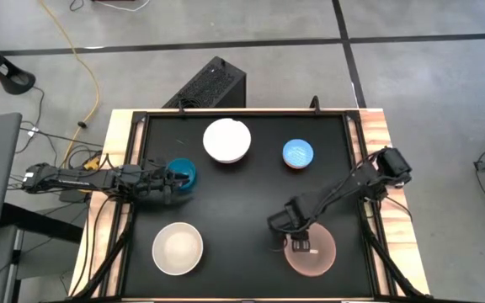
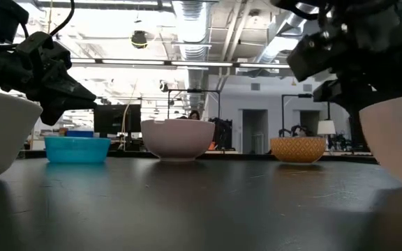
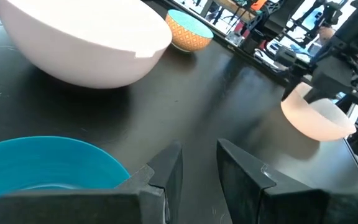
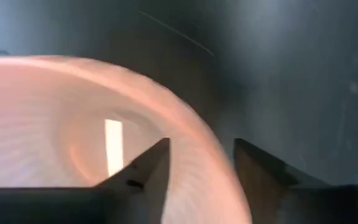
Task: Nest bowls inside each other
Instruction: Stack the light orange bowl on top of the light purple bowl
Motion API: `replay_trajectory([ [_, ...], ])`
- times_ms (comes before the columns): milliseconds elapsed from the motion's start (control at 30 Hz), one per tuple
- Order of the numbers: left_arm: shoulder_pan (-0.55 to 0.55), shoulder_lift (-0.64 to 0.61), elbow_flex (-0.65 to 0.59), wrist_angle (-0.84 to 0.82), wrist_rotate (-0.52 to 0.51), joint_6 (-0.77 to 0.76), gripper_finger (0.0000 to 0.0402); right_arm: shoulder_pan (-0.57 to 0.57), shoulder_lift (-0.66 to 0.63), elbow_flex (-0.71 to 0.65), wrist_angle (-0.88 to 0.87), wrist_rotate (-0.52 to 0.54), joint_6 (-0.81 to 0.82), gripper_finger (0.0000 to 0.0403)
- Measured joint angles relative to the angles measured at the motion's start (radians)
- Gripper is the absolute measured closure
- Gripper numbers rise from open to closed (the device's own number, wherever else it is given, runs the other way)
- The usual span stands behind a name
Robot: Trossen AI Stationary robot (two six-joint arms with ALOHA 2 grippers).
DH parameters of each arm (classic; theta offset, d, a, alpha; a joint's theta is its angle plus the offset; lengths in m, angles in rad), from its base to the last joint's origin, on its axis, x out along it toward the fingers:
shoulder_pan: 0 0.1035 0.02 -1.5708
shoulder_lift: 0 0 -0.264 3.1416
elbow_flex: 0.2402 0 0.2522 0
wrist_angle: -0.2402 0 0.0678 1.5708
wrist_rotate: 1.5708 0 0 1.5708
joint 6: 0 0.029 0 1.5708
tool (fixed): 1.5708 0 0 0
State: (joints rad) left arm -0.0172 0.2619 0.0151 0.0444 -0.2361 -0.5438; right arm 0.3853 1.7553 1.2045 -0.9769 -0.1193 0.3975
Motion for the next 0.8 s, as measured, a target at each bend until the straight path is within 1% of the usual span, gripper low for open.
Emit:
replay_trajectory([
  [167,0.000,0.000,0.000,-0.002,0.008,0.001,0.0313,-0.050,-0.026,0.000,0.010,-0.050,-0.064,0.0372],
  [200,0.000,0.000,0.000,-0.002,0.008,0.001,0.0313,-0.066,-0.041,-0.001,0.010,-0.059,-0.059,0.0385],
  [400,0.000,0.000,0.000,-0.002,0.010,0.001,0.0313,-0.174,-0.134,0.037,0.014,-0.056,-0.052,0.0387],
  [467,0.000,0.000,0.000,-0.002,0.011,0.001,0.0313,-0.216,-0.159,0.073,0.038,-0.026,-0.039,0.0395],
  [633,0.000,0.000,0.000,-0.002,0.010,0.001,0.0313,-0.358,-0.181,0.188,0.168,0.028,0.020,0.0397],
  [800,0.000,0.000,0.000,-0.002,0.010,0.001,0.0313,-0.516,-0.154,0.286,0.308,0.056,-0.002,0.0397],
])
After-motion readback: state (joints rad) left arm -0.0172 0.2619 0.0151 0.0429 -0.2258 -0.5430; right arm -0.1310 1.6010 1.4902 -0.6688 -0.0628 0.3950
